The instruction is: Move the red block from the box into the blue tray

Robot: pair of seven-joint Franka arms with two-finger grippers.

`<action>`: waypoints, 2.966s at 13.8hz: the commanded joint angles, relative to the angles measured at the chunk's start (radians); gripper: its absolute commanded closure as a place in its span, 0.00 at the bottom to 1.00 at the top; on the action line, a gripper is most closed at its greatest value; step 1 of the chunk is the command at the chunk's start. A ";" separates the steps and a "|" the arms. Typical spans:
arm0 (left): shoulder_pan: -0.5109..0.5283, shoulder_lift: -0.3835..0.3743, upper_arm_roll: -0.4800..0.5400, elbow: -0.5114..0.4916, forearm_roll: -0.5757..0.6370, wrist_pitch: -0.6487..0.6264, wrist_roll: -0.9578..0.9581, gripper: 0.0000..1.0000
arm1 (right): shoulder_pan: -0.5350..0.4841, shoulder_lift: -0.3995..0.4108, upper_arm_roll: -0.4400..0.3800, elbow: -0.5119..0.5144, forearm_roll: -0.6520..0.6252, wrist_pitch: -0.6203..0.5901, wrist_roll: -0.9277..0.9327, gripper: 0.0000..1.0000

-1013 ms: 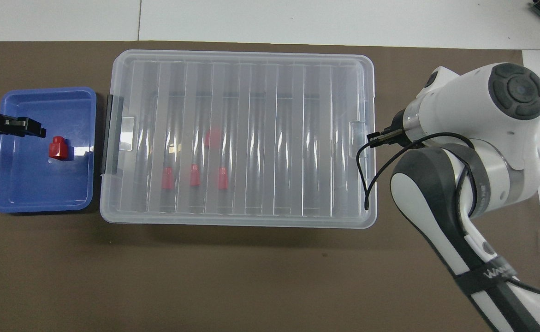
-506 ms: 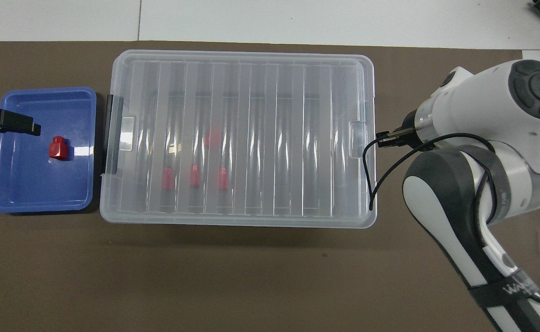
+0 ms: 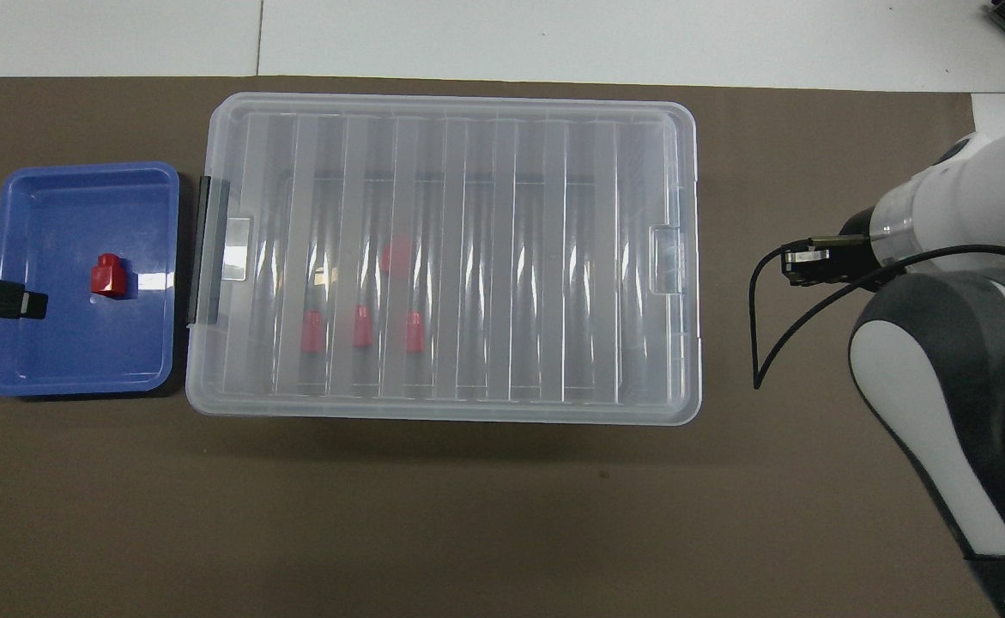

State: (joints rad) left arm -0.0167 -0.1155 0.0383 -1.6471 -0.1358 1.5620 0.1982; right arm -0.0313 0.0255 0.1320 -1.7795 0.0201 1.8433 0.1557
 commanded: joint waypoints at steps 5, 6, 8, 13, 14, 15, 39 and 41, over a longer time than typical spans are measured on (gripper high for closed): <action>-0.177 0.057 0.106 0.038 0.057 0.029 -0.013 0.00 | 0.041 -0.035 -0.109 0.119 0.000 -0.191 0.025 0.00; -0.218 0.059 0.109 0.047 0.100 0.027 -0.014 0.00 | 0.040 -0.035 -0.115 0.146 -0.002 -0.223 0.027 0.00; -0.224 0.066 0.112 0.053 0.108 0.033 -0.016 0.00 | 0.033 -0.035 -0.115 0.196 -0.026 -0.275 0.031 0.00; -0.218 0.102 0.118 0.095 0.111 0.033 -0.014 0.00 | 0.031 -0.044 -0.097 0.227 -0.043 -0.312 0.076 0.00; -0.216 0.097 0.123 0.096 0.111 0.032 -0.014 0.00 | 0.033 -0.055 -0.095 0.218 -0.043 -0.317 0.096 0.00; -0.216 0.097 0.130 0.096 0.111 0.036 -0.014 0.00 | 0.033 -0.055 -0.095 0.213 -0.043 -0.317 0.096 0.00; -0.212 0.071 0.135 0.075 0.111 0.027 -0.013 0.00 | 0.024 -0.076 -0.075 0.198 -0.045 -0.357 0.007 0.00; -0.212 0.071 0.135 0.075 0.111 0.027 -0.013 0.00 | 0.024 -0.076 -0.075 0.198 -0.045 -0.357 0.007 0.00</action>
State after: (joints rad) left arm -0.2225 -0.0285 0.1668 -1.5616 -0.0435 1.5940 0.1840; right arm 0.0030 -0.0303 0.0471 -1.5605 -0.0114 1.4896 0.1859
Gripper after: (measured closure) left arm 0.000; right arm 0.000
